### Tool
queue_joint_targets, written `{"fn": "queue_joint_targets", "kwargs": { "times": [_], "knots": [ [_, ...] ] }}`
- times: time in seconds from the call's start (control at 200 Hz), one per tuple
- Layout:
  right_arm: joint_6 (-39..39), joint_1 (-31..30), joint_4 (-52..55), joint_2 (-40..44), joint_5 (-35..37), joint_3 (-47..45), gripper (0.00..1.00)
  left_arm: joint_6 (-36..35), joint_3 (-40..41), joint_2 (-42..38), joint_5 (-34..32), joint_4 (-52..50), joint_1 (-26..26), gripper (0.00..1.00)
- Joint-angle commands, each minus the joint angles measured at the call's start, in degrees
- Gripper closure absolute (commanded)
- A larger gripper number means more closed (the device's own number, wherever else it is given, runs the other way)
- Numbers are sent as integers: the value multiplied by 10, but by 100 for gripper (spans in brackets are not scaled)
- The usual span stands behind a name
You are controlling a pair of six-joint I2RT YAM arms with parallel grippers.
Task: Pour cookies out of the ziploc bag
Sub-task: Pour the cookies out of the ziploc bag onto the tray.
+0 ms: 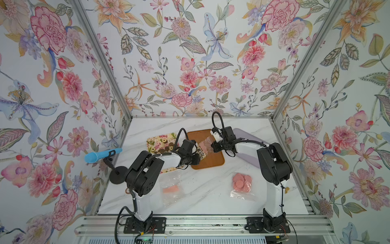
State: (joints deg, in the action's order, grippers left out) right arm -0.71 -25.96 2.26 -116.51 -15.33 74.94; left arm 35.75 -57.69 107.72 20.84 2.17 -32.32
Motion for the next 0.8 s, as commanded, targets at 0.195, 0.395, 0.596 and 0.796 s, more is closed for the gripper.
{"fn": "queue_joint_targets", "kwargs": {
  "times": [0.195, 0.395, 0.596, 0.796],
  "knots": [
    [8, -1, 10, 25, -8, 1, 100, -28, -12, -7, 1, -27, 1, 100],
    [7, -2, -7, 22, -65, 15, 100, -74, -54, -55, -68, -103, 6, 100],
    [-36, 9, -60, -24, -170, 45, 100, -111, -106, -85, -138, -165, 7, 100],
    [-74, 12, -104, -52, -193, 58, 100, -113, -112, -115, -172, -171, 3, 100]
  ]
}}
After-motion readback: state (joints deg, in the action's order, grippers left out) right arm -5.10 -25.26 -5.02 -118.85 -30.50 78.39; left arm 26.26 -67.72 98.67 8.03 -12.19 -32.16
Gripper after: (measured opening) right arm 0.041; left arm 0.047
